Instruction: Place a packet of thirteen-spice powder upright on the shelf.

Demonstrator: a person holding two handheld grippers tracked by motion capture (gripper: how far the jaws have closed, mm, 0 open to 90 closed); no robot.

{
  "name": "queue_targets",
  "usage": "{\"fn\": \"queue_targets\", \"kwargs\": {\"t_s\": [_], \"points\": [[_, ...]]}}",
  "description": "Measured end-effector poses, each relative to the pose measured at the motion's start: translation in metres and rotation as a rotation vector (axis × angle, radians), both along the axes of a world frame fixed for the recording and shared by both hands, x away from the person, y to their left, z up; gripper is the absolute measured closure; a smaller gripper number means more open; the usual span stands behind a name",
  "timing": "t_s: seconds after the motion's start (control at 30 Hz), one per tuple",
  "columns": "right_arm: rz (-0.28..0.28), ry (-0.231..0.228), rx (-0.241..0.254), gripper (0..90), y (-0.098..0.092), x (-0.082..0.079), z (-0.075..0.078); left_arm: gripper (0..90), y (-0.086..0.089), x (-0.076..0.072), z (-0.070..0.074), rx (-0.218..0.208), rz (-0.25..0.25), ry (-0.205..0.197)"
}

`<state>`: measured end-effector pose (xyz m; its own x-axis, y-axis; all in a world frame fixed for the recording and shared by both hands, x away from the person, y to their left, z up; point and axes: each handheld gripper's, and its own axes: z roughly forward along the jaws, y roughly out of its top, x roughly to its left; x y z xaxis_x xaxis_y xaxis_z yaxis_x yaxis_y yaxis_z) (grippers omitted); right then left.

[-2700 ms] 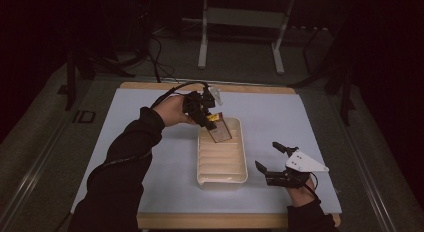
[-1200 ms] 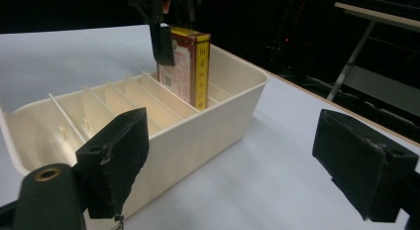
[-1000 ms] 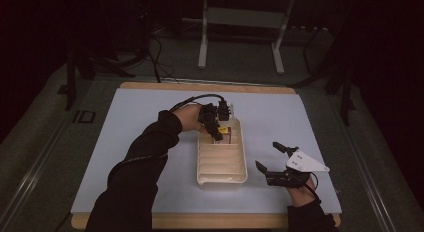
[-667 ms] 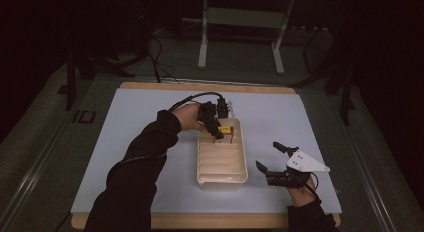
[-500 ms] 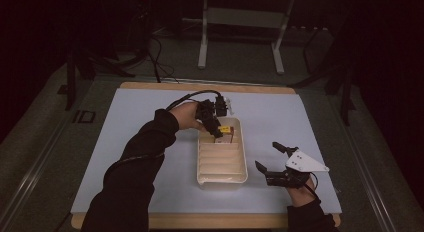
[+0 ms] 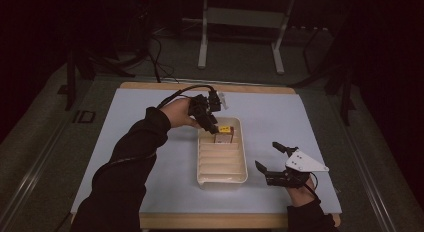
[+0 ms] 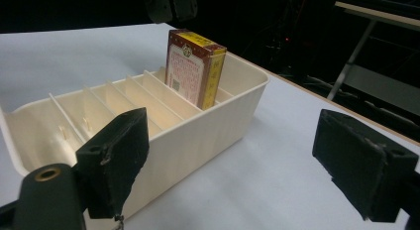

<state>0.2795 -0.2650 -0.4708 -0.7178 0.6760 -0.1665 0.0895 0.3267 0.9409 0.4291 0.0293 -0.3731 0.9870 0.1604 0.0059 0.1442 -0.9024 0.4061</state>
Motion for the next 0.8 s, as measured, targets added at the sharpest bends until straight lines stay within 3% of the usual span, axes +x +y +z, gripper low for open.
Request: {"fn": "queue_targets", "kwargs": {"t_s": [0.47, 0.8], "points": [[-0.002, -0.004, -0.002, 14.3, 0.001, -0.001, 0.001, 59.8, 0.036, -0.014, 0.004, 0.006, 0.053, 0.011], [-0.003, -0.004, -0.001, 14.3, 0.001, -0.001, 0.001, 59.6, 0.072, -0.017, -0.002, 0.002, 0.152, 0.019]]}}
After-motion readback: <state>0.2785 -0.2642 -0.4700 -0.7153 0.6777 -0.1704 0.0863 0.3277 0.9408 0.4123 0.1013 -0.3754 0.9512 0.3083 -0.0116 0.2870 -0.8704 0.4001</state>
